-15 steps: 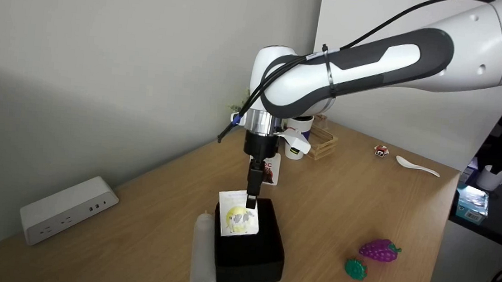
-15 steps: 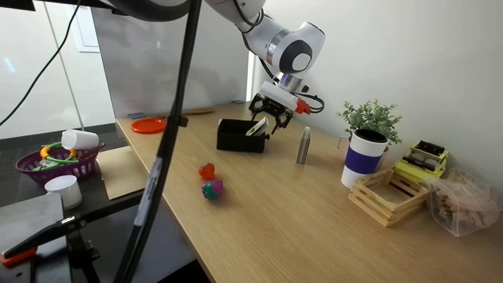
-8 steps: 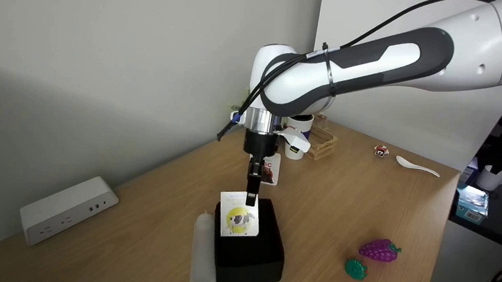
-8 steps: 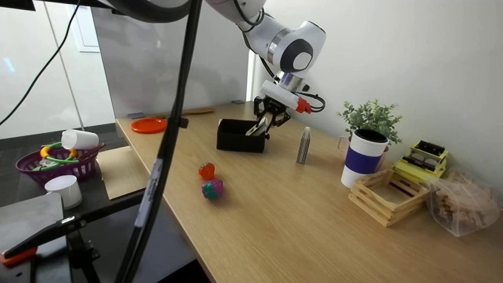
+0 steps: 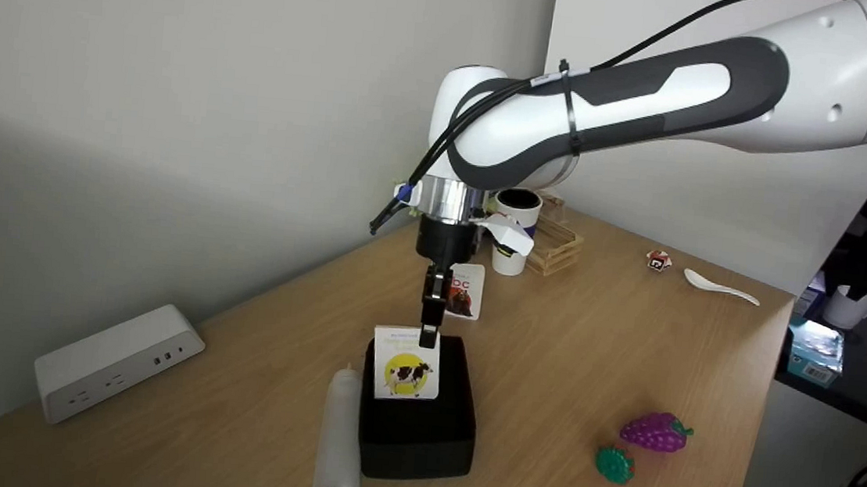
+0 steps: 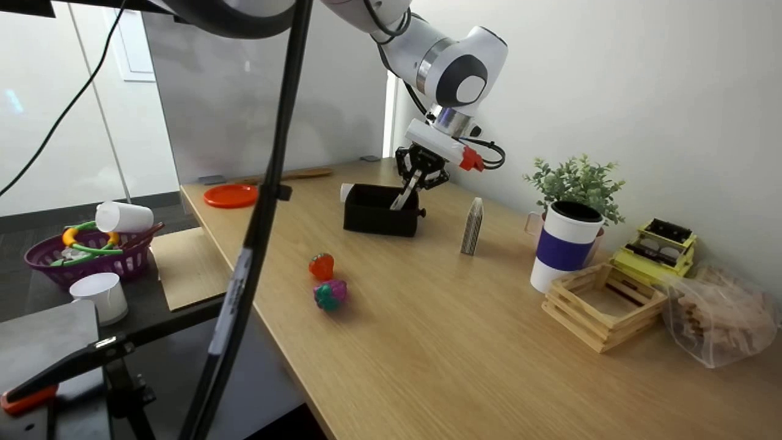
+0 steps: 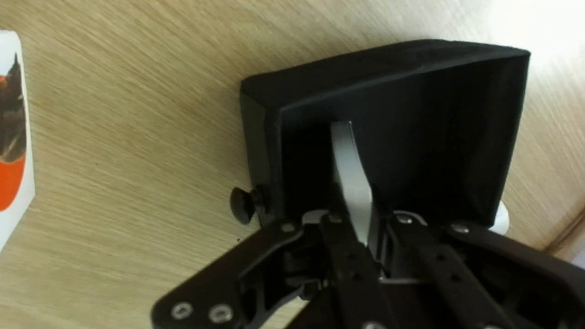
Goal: Move the books from the box to the table
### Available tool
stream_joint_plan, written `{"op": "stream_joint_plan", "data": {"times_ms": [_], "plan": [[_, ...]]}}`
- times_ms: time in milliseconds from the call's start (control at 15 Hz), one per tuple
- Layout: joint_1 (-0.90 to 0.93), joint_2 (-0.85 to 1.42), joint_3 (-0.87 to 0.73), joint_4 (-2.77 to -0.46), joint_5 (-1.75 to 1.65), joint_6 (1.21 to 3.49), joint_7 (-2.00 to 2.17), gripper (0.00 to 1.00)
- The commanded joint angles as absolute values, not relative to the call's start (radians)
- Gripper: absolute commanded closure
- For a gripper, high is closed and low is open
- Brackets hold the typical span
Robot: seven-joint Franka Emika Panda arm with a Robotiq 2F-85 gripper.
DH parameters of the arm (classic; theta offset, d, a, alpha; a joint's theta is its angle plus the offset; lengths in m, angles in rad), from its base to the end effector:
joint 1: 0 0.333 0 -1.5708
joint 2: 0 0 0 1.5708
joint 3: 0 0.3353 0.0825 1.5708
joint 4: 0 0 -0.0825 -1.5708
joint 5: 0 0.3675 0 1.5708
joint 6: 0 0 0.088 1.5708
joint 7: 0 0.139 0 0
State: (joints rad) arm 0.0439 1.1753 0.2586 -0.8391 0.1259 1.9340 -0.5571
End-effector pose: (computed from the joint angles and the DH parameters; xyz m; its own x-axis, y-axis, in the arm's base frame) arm 0.7718 0.1647 0.1751 0.7958 0.5945 0.1151 0.5945 -0.7311 -0.3347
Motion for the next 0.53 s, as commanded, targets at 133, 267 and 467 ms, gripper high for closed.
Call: {"op": "stream_joint_plan", "data": {"times_ms": [133,267,467], "plan": [[0.049,1.182,0.252,-0.818,0.118,1.929,-0.553,0.96],[0.052,1.171,0.251,-0.831,0.116,1.937,-0.549,0.96],[0.059,1.148,0.247,-0.857,0.11,1.958,-0.539,0.96]]}}
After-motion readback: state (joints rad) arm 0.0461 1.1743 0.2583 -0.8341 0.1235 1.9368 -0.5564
